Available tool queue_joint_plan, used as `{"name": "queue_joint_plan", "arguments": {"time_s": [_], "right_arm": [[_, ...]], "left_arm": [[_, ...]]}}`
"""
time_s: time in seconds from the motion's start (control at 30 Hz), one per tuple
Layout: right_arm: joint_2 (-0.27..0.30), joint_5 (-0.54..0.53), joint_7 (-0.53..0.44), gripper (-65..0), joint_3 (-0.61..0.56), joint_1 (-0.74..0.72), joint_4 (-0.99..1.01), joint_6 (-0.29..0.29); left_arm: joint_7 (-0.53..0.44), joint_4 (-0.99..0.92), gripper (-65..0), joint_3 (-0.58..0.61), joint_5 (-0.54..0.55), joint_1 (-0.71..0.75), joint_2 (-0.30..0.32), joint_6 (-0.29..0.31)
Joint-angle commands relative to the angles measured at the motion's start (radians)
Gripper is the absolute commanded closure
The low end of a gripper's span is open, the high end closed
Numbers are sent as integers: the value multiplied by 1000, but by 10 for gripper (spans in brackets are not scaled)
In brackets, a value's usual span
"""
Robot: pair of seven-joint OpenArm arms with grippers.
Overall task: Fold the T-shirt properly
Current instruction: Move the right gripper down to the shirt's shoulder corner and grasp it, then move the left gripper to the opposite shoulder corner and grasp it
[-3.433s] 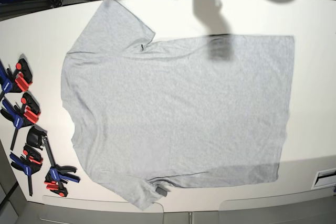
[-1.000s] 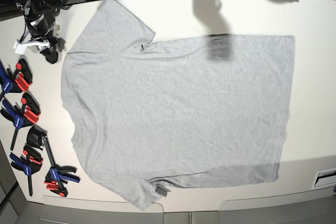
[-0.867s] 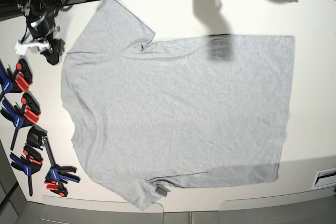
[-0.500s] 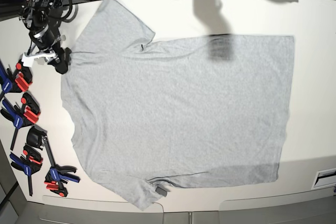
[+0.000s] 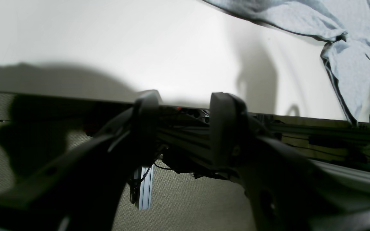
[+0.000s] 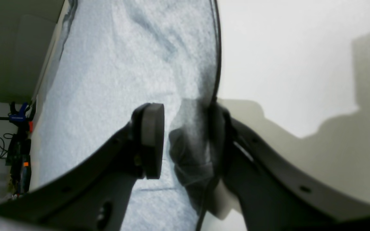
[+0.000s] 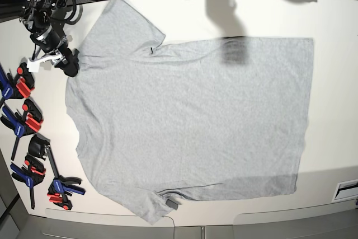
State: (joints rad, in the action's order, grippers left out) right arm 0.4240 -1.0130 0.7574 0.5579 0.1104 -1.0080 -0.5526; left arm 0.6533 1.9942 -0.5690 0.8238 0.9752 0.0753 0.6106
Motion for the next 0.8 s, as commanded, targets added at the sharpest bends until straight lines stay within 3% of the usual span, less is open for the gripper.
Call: {"name": "queue_joint_plan", "arguments": {"time_s": [0.0,0.1,0.23,0.5,0.67,0.77], "right_arm": [[0,8,53,-222,-5,1,0,-8],[0,3,81,-222,-5,0,0,-87],[0,-68,121,-222,-5,0,0,-122],[0,-89,79,-222,-5,0,0,-121],[0,-226,162,-222,-5,-25,0,-123],[0,-221,176,-222,-5,-48,0,-122]], "left_arm": [[-17,16,-248,-6,20,16,3,11],[-17,16,-248,-6,20,16,3,11],[-17,16,-248,-6,20,16,3,11],[-17,16,-248,-6,20,16,3,11],[-16,16,-248,-6,19,16,3,11],[-9,16,-248,-6,20,16,3,11]]}}
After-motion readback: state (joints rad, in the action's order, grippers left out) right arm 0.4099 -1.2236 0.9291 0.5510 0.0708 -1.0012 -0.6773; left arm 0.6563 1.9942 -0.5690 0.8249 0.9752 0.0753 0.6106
